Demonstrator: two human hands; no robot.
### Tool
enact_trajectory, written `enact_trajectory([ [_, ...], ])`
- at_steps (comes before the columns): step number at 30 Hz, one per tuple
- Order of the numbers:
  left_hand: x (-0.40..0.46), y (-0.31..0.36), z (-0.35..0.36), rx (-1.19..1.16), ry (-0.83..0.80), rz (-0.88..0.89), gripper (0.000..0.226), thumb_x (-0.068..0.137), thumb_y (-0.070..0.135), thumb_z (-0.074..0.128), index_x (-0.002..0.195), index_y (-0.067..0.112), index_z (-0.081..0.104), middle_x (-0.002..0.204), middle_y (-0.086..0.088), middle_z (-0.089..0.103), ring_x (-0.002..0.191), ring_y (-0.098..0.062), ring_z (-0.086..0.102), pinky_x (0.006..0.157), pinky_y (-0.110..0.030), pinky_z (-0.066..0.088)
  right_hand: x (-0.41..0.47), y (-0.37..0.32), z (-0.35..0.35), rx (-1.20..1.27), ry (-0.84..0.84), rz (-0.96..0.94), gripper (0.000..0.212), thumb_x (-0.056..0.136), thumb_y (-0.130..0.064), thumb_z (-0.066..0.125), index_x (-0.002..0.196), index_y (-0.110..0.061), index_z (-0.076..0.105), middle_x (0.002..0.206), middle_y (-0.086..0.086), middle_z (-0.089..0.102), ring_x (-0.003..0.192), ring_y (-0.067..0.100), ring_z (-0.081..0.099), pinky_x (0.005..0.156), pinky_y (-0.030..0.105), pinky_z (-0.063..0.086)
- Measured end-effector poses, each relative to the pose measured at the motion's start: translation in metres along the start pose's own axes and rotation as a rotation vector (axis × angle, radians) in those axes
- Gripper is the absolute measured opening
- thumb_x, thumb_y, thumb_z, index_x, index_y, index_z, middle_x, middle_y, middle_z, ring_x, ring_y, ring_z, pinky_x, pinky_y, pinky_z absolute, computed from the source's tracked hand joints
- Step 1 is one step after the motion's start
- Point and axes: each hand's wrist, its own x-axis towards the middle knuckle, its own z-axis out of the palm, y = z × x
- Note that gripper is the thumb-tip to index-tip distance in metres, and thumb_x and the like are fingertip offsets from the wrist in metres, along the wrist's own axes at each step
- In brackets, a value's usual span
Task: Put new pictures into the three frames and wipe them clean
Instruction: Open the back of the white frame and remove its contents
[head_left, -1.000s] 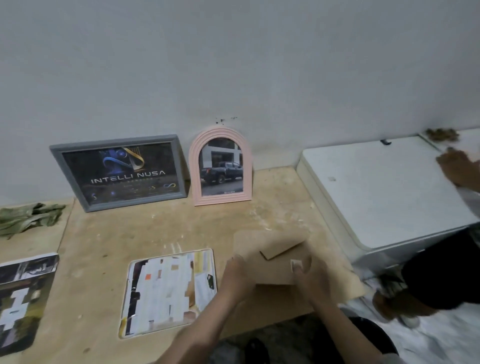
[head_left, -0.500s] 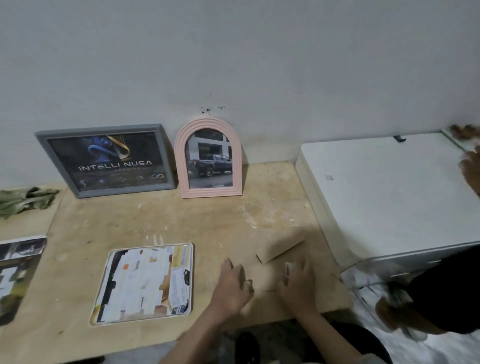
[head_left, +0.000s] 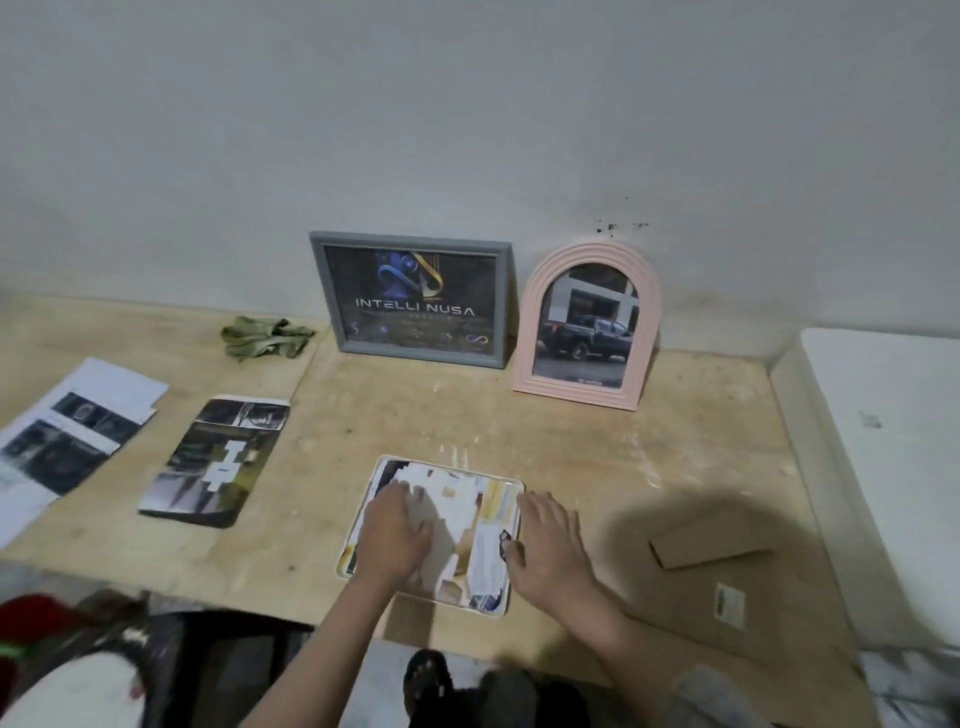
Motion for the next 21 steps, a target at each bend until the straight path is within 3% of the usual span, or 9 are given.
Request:
enact_trajectory([
  [5,0.028,-0.029,-0.018,0.226,-0.109,0.054,0.045,0.08,0.028,0.067,0.118,0.008,0.052,0.122,-0.01,0.054,0.113,-0.028,0.052,0.092,-0.035,0.041,0.021,-0.02,0.01,-0.08,0.014,0.011,0.064,0.092,-0.047,0.038,0.145,-0.016,0.021,0.153,0.003,0.023,0.141,0.025,0.018,0.115,0.044,0.014],
  [9,0.042,-0.042,-0.02,0.342,-0.174,0.121,0.054,0.079,0.034,0.064,0.126,0.015,0.046,0.125,-0.004,0.05,0.114,-0.025,0.049,0.093,-0.034,0.04,0.025,-0.028,0.017,-0.02,0.089,0.029,0.066,0.085,-0.045,0.059,0.137,-0.011,0.036,0.14,0.007,0.04,0.128,0.026,0.037,0.11,0.037,0.028],
  [11,0.045,-0.045,-0.019,0.406,-0.178,0.17,0.048,0.079,0.033,0.06,0.123,0.018,0.047,0.124,-0.002,0.051,0.114,-0.024,0.049,0.094,-0.034,0.038,0.026,-0.032,0.023,-0.008,0.111,0.061,0.07,0.077,-0.038,0.072,0.132,-0.007,0.042,0.131,0.012,0.049,0.12,0.031,0.049,0.103,0.042,0.039],
  [14,0.046,-0.048,-0.018,0.426,-0.167,0.196,0.047,0.08,0.032,0.059,0.123,0.019,0.046,0.124,-0.002,0.051,0.113,-0.025,0.048,0.092,-0.034,0.038,0.028,-0.041,0.03,-0.018,0.149,0.132,0.081,0.051,-0.034,0.089,0.118,-0.007,0.052,0.11,0.013,0.063,0.093,0.032,0.064,0.081,0.045,0.054],
  [18,0.049,-0.048,-0.018,0.388,-0.147,0.17,0.053,0.077,0.032,0.062,0.126,0.018,0.044,0.123,-0.003,0.047,0.112,-0.025,0.048,0.087,-0.033,0.042,0.022,-0.047,0.037,0.006,0.208,0.104,0.078,0.056,-0.026,0.077,0.126,-0.01,0.047,0.114,0.013,0.063,0.097,0.032,0.064,0.082,0.045,0.053],
  [21,0.052,-0.054,-0.019,0.359,-0.144,0.159,0.056,0.079,0.033,0.06,0.129,0.016,0.042,0.123,-0.006,0.045,0.112,-0.026,0.048,0.088,-0.035,0.044,0.016,-0.063,0.035,0.284,0.27,0.157,0.061,0.078,-0.009,0.06,0.136,-0.009,0.043,0.117,0.012,0.059,0.102,0.032,0.059,0.086,0.038,0.048],
])
